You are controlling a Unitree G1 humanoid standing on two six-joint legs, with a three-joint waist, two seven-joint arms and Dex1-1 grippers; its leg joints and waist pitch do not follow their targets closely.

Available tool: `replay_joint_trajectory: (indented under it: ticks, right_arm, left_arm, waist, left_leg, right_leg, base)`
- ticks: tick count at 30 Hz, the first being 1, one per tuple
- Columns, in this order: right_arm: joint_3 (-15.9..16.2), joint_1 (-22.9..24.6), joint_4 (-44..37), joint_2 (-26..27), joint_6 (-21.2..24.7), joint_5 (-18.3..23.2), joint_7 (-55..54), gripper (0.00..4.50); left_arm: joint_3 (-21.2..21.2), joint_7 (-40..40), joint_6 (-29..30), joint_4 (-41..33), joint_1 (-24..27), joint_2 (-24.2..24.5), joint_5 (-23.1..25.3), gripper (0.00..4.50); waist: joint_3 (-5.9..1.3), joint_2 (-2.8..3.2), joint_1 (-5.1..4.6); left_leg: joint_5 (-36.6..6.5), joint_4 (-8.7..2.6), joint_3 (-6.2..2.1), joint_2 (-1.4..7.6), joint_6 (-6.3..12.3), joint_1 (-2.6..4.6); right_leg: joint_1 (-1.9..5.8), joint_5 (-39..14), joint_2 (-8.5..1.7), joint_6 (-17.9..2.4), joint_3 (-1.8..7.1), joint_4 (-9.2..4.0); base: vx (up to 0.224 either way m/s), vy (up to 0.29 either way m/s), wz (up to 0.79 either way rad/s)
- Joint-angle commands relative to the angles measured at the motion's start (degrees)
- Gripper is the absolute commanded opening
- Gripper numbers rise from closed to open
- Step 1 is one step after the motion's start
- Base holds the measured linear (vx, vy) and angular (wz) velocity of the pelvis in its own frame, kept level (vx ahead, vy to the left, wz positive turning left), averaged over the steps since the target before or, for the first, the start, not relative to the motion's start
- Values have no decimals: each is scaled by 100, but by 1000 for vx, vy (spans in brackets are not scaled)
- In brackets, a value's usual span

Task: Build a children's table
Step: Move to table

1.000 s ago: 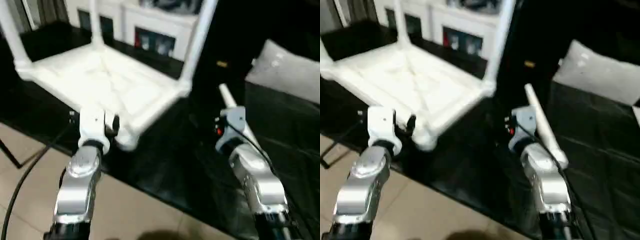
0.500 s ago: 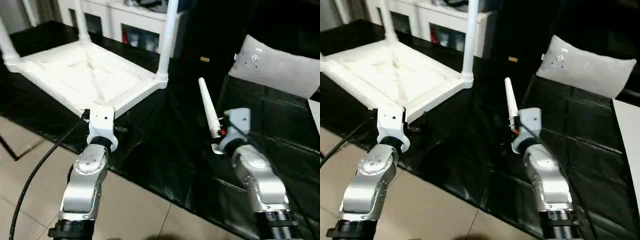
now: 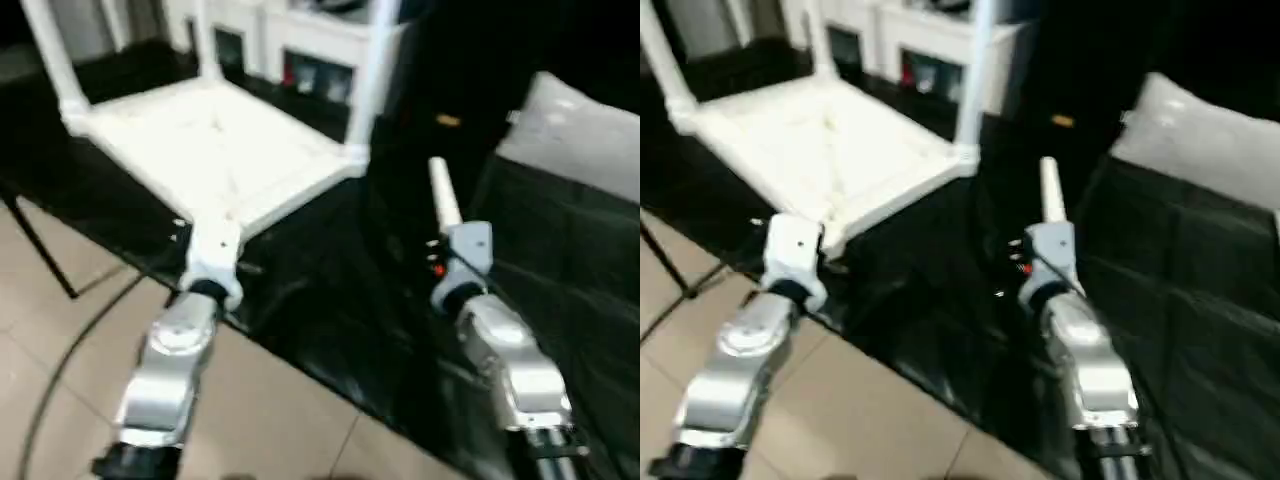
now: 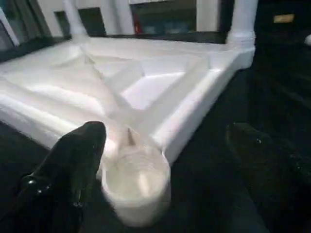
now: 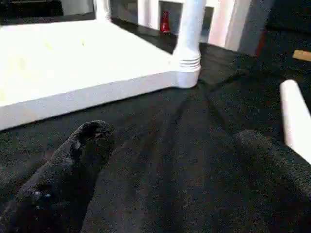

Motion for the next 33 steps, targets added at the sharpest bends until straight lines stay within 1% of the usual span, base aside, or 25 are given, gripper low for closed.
replay_joint_trajectory:
  ticks: [1, 2, 3, 4, 5, 6, 7, 8, 9, 10, 11, 12, 13, 14, 15, 16, 17, 18, 19, 21, 22, 25, 29, 30, 33]
  right_arm:
    - [-118, 44, -49, -96, 48, 19, -21, 450]
    - [-116, 45, -50, -93, 51, 20, -23, 450]
    - [-112, 48, -46, -95, 42, 15, -26, 450]
    - [-100, 51, -44, -102, 25, 0, -30, 450]
    - [-100, 51, -44, -102, 25, 0, -30, 450]
    - [-103, 52, -45, -93, 23, 0, -37, 450]
    - [-106, 50, -45, -85, 23, 0, -42, 450]
    - [-106, 50, -45, -85, 23, 0, -42, 450]
    - [-111, 46, -47, -74, 25, -5, -70, 450]
    - [-138, 9, -30, -59, 42, -33, -181, 450]
    - [-152, -26, -26, -66, 114, -77, -278, 450]
    - [-155, -52, -23, -73, 165, -110, -331, 450]
    - [-140, -96, -16, -97, 247, -185, -396, 450]
    - [-130, -153, -2, -127, 361, -275, -482, 450]
    - [-108, -277, 31, -188, 621, -405, -602, 450]
    - [-76, -428, 82, -279, 960, -547, -704, 450]
    - [-76, -428, 82, -279, 960, -547, -704, 450]
    - [-53, -566, 154, -372, 1208, -658, -754, 450]
    - [-49, -628, 188, -412, 1295, -704, -779, 450]
    - [-61, -876, 421, -528, 1462, -747, -809, 450]
    - [-61, -961, 510, -564, 1503, -754, -820, 450]
    - [-117, -1094, 644, -587, 1642, -721, -866, 450]
    - [-432, -1656, 1318, -740, 1784, -398, -735, 450]
    - [-512, -1816, 1500, -782, 1852, -342, -650, 450]
    - [-571, -2017, 1743, -821, 2044, -271, -546, 450]
  left_arm:
    - [-146, -100, -29, 39, -40, -84, 17, 443]
    - [-144, -109, -28, 39, -39, -83, 18, 443]
    - [-150, -112, -21, 43, -38, -74, 19, 443]
    - [-164, -118, -18, 52, -40, -50, 33, 443]
    - [-164, -118, -18, 52, -40, -50, 33, 443]
    - [-182, -126, -17, 63, -47, -15, 28, 443]
    - [-193, -132, -17, 72, -53, 11, 22, 443]
    - [-193, -132, -17, 72, -53, 11, 22, 443]
    - [-201, -153, -6, 81, -58, 44, 24, 443]
    - [-224, -232, 13, 113, -76, 121, 54, 443]
    - [-246, -302, 54, 139, -97, 169, 72, 443]
    - [-256, -356, 74, 159, -116, 196, 67, 443]
    - [-274, -487, 75, 203, -152, 238, 4, 443]
    - [-298, -662, 52, 242, -187, 286, -89, 443]
    - [-309, -1042, 17, 244, -231, 396, -325, 443]
    - [-351, -1518, -16, 223, -269, 566, -573, 443]
    - [-351, -1518, -16, 223, -269, 566, -573, 443]
    - [-437, -1881, -1, 193, -282, 773, -668, 443]
    - [-476, -2016, 16, 178, -285, 865, -685, 443]
    - [-532, -2335, 99, 141, -306, 1029, -792, 443]
    - [-544, -2436, 124, 128, -312, 1069, -828, 443]
    - [-562, -2569, 166, 89, -313, 1113, -895, 443]
    - [-690, -3008, 393, -89, -315, 1254, -1100, 443]
    - [-740, -3137, 453, -133, -312, 1313, -1183, 443]
    - [-810, -3259, 523, -186, -306, 1384, -1231, 443]
  waist:
    - [-367, -67, 82]
    - [-468, -21, 272]
    - [-436, -5, 239]
    - [-399, 77, 241]
    - [-404, 223, 157]
    - [-424, 566, 93]
    - [-498, 621, -236]
    - [-560, 503, -332]
    - [-519, 500, -230]
    - [-508, 441, -265]
    - [-504, 354, -213]
    - [-509, 100, -168]
    - [-484, -100, -37]
    - [-444, -20, 82]
    - [-504, 29, 70]
    - [-503, 97, 56]
    - [-503, 97, 56]
    - [-447, 203, -24]
    - [-389, 222, -68]
    - [-310, 255, -93]
    - [-270, 211, -109]
    - [-260, 222, -92]
    - [-307, 259, -93]
    - [-316, 254, -78]
    - [-319, 249, -78]
  left_leg:
    - [38, 110, -30, -10, 1384, -430]
    - [127, 531, -207, 112, 934, -806]
    - [521, 546, -292, 148, 475, -1083]
    - [718, 441, -329, 205, 303, -1050]
    - [1317, 10, -318, 327, 320, -964]
    - [1181, -444, -463, 618, 585, -509]
    - [1344, -503, -1091, 1221, 1568, 230]
    - [1700, -426, -1196, 1285, 2118, 354]
    - [1931, -289, -1016, 1123, 2466, 270]
    - [2242, -300, -979, 1105, 2663, 210]
    - [2972, -242, -706, 924, 2807, 32]
    - [2764, 35, -367, 466, 2340, -275]
    - [1725, 90, -159, 18, 1499, -761]
    - [1281, -1, -202, 124, 1093, -777]
    - [1401, -152, -220, 204, 512, -737]
    - [1578, -212, -195, 232, 192, -663]
    - [1578, -212, -195, 232, 192, -663]
    - [927, -340, -192, 320, -162, -629]
    - [172, -433, -183, 397, -385, -599]
    - [-837, -511, -145, 435, -541, -487]
    - [-1268, -536, -121, 442, -555, -454]
    - [-1526, -527, -116, 436, -498, -411]
    - [-1355, -542, -140, 456, -507, -462]
    - [-1132, -535, -102, 466, -494, -487]
    - [-988, -521, -56, 453, -461, -520]
  right_leg:
    - [738, 620, -896, -1655, 891, -735]
    - [1089, 799, -1267, -1840, 1151, -803]
    - [1118, 1613, -1012, -1795, 870, -664]
    - [1001, 1775, -965, -1773, 716, -690]
    - [842, 1522, -627, -1471, 271, -667]
    - [530, 533, -198, -745, -70, -557]
    - [-199, -492, -71, -211, -116, 243]
    - [-371, -583, -133, 3, -85, 356]
    - [-574, -360, -155, 391, 1, 470]
    - [-635, -162, -193, 566, 49, 507]
    - [-656, 466, -242, 738, 161, 297]
    - [-453, 1442, -461, 544, 448, -327]
    - [71, 1857, -681, 710, 717, -402]
    - [65, 1788, -851, 666, 733, -501]
    - [116, 2317, -664, 535, 606, -337]
    - [67, 2859, -501, 382, 486, -302]
    - [67, 2859, -501, 382, 486, -302]
    - [48, 1964, -423, -8, 394, -387]
    - [41, 783, -430, -196, 372, -490]
    - [-8, -826, -434, -287, 394, -641]
    - [-72, -1632, -437, -256, 413, -725]
    - [-154, -2723, -493, 30, 409, -854]
    - [-127, -2317, -496, -78, 393, -770]
    - [-124, -1775, -467, -192, 406, -733]
    - [-111, -1626, -458, -298, 407, -709]
  base:
    - [155, -10, 10]
    - [147, 3, 1]
    - [147, 3, 1]
    - [112, 11, -3]
    - [115, 33, -3]
    - [115, 33, -3]
    - [134, 67, -7]
    - [124, 58, -6]
    - [124, 58, -6]
    - [77, 35, 1]
    - [0, 0, 0]
    - [0, 0, 0]
    - [3, -56, -2]
    - [-17, -93, -1]
    - [-17, -93, -1]
    - [-33, -106, -1]
    - [-57, -66, -6]
    - [-57, -66, -6]
    - [-82, -37, -8]
    - [-79, -26, -4]
    - [-80, -13, 0]
    - [-82, 3, -2]
    - [-27, -2, 1]
    - [0, 0, 0]
    - [0, 0, 0]
